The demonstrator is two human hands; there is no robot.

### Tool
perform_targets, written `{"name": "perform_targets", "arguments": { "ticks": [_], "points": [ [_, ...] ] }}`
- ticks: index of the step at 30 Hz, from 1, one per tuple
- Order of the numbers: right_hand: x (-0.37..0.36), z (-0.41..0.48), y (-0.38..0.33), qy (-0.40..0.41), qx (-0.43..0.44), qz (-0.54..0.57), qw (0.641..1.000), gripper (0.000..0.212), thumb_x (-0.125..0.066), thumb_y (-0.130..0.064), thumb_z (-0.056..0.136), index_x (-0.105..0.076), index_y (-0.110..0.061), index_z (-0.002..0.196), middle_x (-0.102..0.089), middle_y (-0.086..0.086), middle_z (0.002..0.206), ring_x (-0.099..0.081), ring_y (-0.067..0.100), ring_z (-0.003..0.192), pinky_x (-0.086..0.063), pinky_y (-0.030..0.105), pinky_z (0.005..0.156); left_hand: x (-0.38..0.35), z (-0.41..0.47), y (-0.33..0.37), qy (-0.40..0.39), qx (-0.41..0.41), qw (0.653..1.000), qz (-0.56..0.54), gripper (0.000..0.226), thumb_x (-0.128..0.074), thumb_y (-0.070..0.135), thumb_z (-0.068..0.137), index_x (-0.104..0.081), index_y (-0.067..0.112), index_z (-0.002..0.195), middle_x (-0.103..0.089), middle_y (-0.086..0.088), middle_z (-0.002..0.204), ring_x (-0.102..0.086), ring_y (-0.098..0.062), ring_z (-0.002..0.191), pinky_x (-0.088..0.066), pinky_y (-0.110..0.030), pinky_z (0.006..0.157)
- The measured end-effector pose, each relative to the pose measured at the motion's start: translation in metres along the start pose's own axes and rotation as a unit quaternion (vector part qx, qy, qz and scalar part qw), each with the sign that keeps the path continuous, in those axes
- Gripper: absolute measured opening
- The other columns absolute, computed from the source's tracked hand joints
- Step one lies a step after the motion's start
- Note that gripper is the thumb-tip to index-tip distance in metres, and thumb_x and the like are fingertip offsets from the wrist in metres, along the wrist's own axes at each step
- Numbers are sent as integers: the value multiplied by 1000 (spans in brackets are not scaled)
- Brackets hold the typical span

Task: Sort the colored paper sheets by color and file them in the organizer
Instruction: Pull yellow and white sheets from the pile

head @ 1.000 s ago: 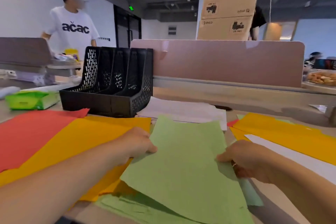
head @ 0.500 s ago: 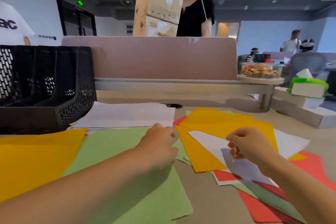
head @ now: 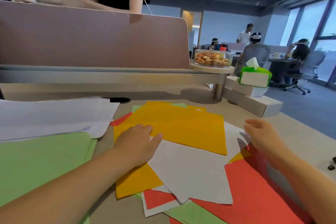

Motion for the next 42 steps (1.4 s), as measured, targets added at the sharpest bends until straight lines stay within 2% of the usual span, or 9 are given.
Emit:
{"name": "perform_targets", "arguments": {
  "ticks": [4,10,15,21,24,27,32,37,42],
  "points": [
    [5,0,9,25,-37,97,994,28,-48,-6,95,-56,-2,122,-58,9,113,-57,17,85,-48,33,74,16,-7,2,60,26,997,-46,45,-35,63,90,-49,22,80,-52,5,87,-51,-14,81,-42,-30,68],
    [-14,-11,-2,-84,68,-90,990,49,-44,-28,99,-35,-14,145,-41,9,145,-40,24,131,-31,33,101,1,-4,-9,-29,41,999,16,76,-30,75,84,-31,27,143,-30,-1,150,-27,-24,139,-26,-47,112],
    [-24,-15,1,-156,110,-236,953,47,-39,-36,99,-44,-10,137,-52,10,135,-49,25,120,-35,32,97,2,-3,-6,-122,8,992,-32,58,-36,51,97,-15,39,149,-1,2,161,5,-27,148,0,-53,116],
    [6,-3,9,2,-59,125,990,20,-46,-22,99,-54,-11,114,-54,10,109,-51,24,104,-40,35,88,15,-8,-4,-230,-55,967,-91,62,-49,21,98,-21,51,144,-1,10,160,-13,-27,146,-28,-43,110],
    [14,-4,17,19,-232,396,888,42,-46,-12,96,-39,0,136,-47,17,117,-47,33,118,-44,41,92,25,-5,-5,-169,1,960,-222,78,-61,-1,87,-34,52,138,-31,-9,151,-52,-19,98,-48,-25,68],
    [17,-13,12,-3,-282,463,841,45,-47,-9,94,-37,-1,137,-39,24,136,-46,39,123,-51,40,75,28,-5,-10,-54,44,961,-268,68,-65,6,87,-37,33,143,-41,-4,147,-52,-20,111,-50,-26,81],
    [-4,-34,-7,-198,-237,230,923,46,-59,-37,88,-60,5,108,-69,18,87,-63,28,70,-51,35,61,20,-12,-4,-17,14,988,-153,51,-50,30,98,-37,18,145,-41,-2,149,-38,-17,136,-32,-27,105],
    [-16,-39,-10,-207,-142,26,968,85,-88,-51,39,-60,-5,104,-69,18,99,-67,36,90,-55,50,81,20,-12,-4,1,6,993,-118,52,-46,38,98,-36,20,145,-42,-1,148,-39,-18,135,-33,-29,106],
    [-4,-31,-6,-134,-154,-29,978,31,-70,-16,83,-48,-1,100,-53,14,84,-51,26,76,-42,34,69,11,-9,0,-51,-33,998,-37,60,-34,49,98,-17,28,151,-16,2,159,-13,-22,147,-19,-39,118]
  ]
}}
Point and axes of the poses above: each hand's wrist, its own z-axis towards the middle knuckle, its own x-axis out of the back of the hand, y = z × x, the point moved 5 cm from there along z, towards the middle knuckle
